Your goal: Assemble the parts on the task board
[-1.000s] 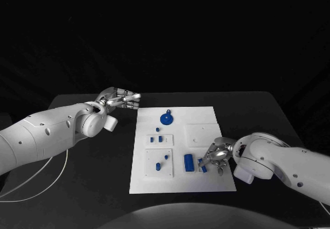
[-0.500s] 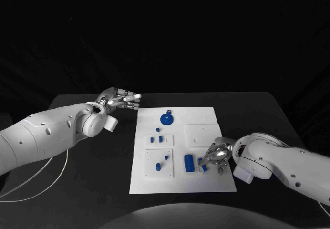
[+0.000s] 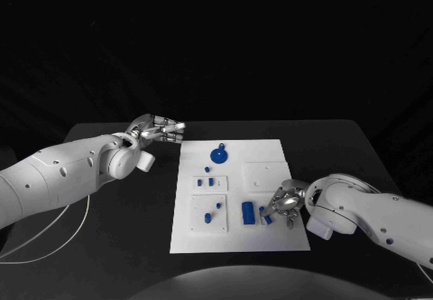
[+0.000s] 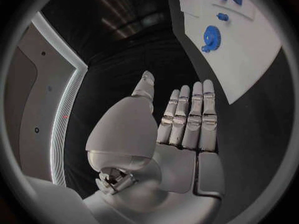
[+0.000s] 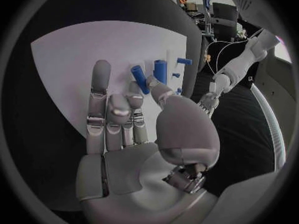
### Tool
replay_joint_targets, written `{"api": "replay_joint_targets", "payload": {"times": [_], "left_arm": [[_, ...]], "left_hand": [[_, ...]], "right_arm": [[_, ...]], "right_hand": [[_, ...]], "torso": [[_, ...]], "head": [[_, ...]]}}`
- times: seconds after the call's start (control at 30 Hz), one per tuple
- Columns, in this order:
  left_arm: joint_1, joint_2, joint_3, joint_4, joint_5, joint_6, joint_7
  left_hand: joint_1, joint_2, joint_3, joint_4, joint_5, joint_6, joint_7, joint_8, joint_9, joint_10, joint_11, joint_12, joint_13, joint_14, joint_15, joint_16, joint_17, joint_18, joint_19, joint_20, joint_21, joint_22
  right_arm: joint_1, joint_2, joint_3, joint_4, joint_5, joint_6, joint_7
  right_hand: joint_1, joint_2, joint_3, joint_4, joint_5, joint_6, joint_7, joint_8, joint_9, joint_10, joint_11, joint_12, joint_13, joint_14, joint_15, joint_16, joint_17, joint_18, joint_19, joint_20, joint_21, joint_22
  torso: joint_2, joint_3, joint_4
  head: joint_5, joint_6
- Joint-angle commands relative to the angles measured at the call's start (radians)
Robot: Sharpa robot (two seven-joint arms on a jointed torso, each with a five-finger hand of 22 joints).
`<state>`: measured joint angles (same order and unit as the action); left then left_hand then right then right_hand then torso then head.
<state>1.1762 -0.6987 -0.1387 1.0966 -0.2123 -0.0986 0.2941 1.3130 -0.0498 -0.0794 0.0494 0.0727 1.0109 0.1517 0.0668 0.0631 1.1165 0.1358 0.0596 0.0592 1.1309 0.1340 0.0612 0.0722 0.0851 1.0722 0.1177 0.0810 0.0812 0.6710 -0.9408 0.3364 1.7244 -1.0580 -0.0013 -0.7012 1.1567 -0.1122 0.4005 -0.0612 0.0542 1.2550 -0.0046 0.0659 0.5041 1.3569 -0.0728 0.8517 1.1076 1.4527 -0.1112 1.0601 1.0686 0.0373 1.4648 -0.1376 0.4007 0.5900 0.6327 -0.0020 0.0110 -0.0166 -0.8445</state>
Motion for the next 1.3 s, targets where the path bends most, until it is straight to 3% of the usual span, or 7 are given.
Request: {"api": "replay_joint_targets", "payload": {"times": [0.03,0.53,0.57,0.6,0.93,1.0,1.3], "left_arm": [[-0.001,0.001,0.001,0.002,0.001,0.015,0.003],[-0.001,-0.001,0.001,0.002,-0.002,0.018,-0.002],[-0.001,-0.001,0.001,0.002,-0.002,0.018,-0.002],[-0.001,-0.001,0.001,0.002,-0.002,0.019,-0.002],[-0.001,-0.001,0.001,0.002,-0.003,0.019,-0.004],[-0.001,-0.001,0.001,0.001,-0.003,0.019,-0.004],[-0.001,-0.001,0.001,0.001,-0.004,0.020,-0.007]], "left_hand": [[-0.007,0.000,0.003,0.006,-0.004,-0.008,0.000,-0.002,0.001,-0.001,0.002,0.001,0.000,-0.008,0.000,0.002,-0.001,-0.011,-0.007,0.003,-0.002,-0.001],[-0.007,-0.002,0.004,0.008,-0.003,-0.008,0.000,-0.002,0.001,-0.002,0.002,0.001,0.000,-0.009,0.000,0.002,-0.001,-0.012,-0.009,0.003,-0.002,-0.001],[-0.007,-0.002,0.004,0.008,-0.003,-0.008,0.000,-0.002,0.001,-0.002,0.002,0.001,0.000,-0.009,0.000,0.002,-0.001,-0.012,-0.009,0.003,-0.002,-0.001],[-0.007,-0.002,0.004,0.008,-0.003,-0.008,0.000,-0.002,0.001,-0.002,0.002,0.001,0.000,-0.009,0.000,0.002,-0.001,-0.012,-0.009,0.003,-0.002,-0.001],[-0.007,-0.002,0.004,0.008,-0.003,-0.008,0.000,-0.002,0.001,-0.002,0.002,0.001,0.000,-0.009,0.000,0.002,-0.001,-0.012,-0.009,0.003,-0.002,-0.001],[-0.007,-0.002,0.004,0.008,-0.003,-0.008,0.000,-0.002,0.001,-0.002,0.002,0.001,0.000,-0.009,0.000,0.002,-0.001,-0.012,-0.009,0.003,-0.002,-0.001],[-0.007,-0.002,0.004,0.008,-0.003,-0.008,0.000,-0.002,0.001,-0.002,0.002,0.001,0.000,-0.009,0.000,0.002,-0.001,-0.012,-0.009,0.003,-0.002,-0.001]], "right_arm": [[-0.003,0.003,-0.004,0.002,-0.011,0.030,-0.052],[-0.003,0.002,-0.005,0.018,-0.002,0.032,-0.047],[-0.003,0.002,-0.005,0.019,-0.002,0.031,-0.047],[-0.003,0.002,-0.005,0.020,-0.002,0.031,-0.046],[-0.003,0.002,-0.005,0.020,-0.002,0.026,-0.041],[-0.003,0.002,-0.005,0.019,-0.002,0.026,-0.041],[-0.003,-0.002,-0.005,0.011,-0.017,0.038,-0.043]], "right_hand": [[-0.006,-0.012,-0.004,0.014,-0.004,0.010,-0.002,0.000,0.005,-0.002,0.000,-0.005,-0.001,0.001,-0.008,-0.005,-0.001,-0.011,0.041,-0.005,0.006,-0.003],[-0.064,-0.042,-0.060,0.089,-0.005,0.041,-0.008,0.004,0.054,0.007,-0.003,0.001,0.006,0.002,-0.010,-0.003,0.002,-0.014,0.041,-0.008,0.011,-0.012],[-0.076,-0.044,-0.072,0.106,-0.005,0.046,-0.009,0.005,0.063,0.008,-0.004,0.000,0.007,0.002,-0.011,-0.003,0.002,-0.015,0.041,-0.008,0.012,-0.012],[-0.058,-0.047,-0.085,0.137,-0.005,0.044,-0.015,-0.001,0.096,0.012,-0.009,-0.002,0.008,0.002,-0.013,-0.003,0.003,-0.016,0.041,-0.009,0.013,-0.016],[-0.082,-0.060,-0.093,0.192,-0.006,0.054,-0.014,0.002,0.154,0.019,-0.008,-0.003,0.016,0.003,-0.013,0.001,0.009,-0.019,0.041,-0.012,0.019,-0.021],[-0.068,-0.063,-0.093,0.213,-0.006,0.047,-0.015,0.000,0.202,0.022,-0.008,-0.009,0.022,0.003,-0.014,0.000,0.011,-0.020,0.041,-0.012,0.024,-0.027],[-0.038,-0.057,-0.097,0.164,-0.006,0.050,-0.018,0.000,0.208,0.024,-0.010,-0.005,0.030,0.004,-0.014,0.002,0.014,-0.021,0.040,-0.012,0.026,-0.032]], "torso": [[0.000,-0.0002,0.0003],[0.000,0.0005,-0.0005],[0.000,0.0006,-0.0006],[0.000,0.0006,-0.0006],[0.000,0.0003,-0.0008],[0.000,0.0002,-0.0007],[0.000,0.0000,-0.0006]], "head": [[0.001,-0.001],[0.000,-0.001],[0.000,-0.001],[0.000,-0.001],[-0.001,-0.001],[-0.002,-0.001],[-0.004,-0.002]]}}
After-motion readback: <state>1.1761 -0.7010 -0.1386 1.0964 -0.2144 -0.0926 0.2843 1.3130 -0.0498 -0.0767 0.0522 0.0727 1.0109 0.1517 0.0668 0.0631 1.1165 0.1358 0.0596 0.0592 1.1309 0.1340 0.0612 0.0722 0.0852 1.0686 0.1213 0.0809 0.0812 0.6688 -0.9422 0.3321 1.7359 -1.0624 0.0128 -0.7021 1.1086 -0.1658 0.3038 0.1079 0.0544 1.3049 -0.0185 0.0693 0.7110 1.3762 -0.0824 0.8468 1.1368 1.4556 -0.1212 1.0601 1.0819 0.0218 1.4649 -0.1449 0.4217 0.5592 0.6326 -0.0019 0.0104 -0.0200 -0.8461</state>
